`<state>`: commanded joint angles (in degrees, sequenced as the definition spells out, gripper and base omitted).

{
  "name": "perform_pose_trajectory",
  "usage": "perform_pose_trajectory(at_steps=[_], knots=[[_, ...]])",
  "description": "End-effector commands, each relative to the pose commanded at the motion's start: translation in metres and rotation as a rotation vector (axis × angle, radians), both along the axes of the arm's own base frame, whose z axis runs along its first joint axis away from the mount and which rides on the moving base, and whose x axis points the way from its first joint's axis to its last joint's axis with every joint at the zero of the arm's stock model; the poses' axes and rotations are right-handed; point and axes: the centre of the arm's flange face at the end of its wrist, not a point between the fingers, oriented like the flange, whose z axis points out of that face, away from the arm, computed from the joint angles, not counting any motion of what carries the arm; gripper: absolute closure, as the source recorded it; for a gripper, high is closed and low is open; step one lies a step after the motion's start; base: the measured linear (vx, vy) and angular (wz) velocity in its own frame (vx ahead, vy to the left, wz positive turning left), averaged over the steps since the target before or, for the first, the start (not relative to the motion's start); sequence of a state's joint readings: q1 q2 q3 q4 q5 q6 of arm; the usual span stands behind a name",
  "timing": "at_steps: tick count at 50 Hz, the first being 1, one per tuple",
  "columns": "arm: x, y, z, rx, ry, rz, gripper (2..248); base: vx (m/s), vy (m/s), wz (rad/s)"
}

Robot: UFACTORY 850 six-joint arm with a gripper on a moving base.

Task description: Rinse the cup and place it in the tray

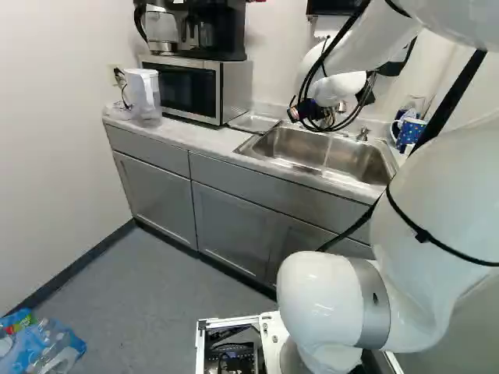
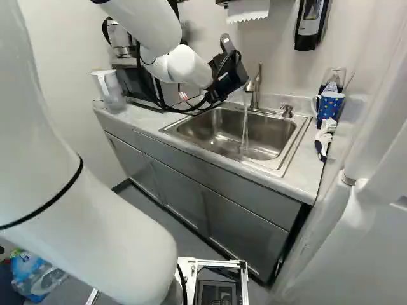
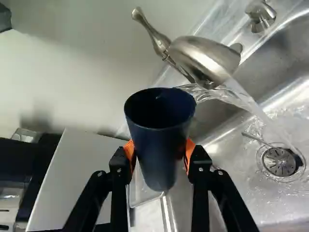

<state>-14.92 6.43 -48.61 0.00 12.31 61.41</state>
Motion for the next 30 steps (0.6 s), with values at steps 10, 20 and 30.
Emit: perform_pose_trajectory(at_steps=[10, 20, 30], knots=[[0.0000, 0.0000, 0.0000, 0.094, -0.025, -0.041, 130, 0.000, 0.000, 0.000], [0.0000, 0.0000, 0.0000, 0.188, -0.050, -0.081, 130, 0.000, 0.000, 0.000], [0.0000, 0.0000, 0.0000, 0.281, -0.075, -0.121, 130, 0.000, 0.000, 0.000]])
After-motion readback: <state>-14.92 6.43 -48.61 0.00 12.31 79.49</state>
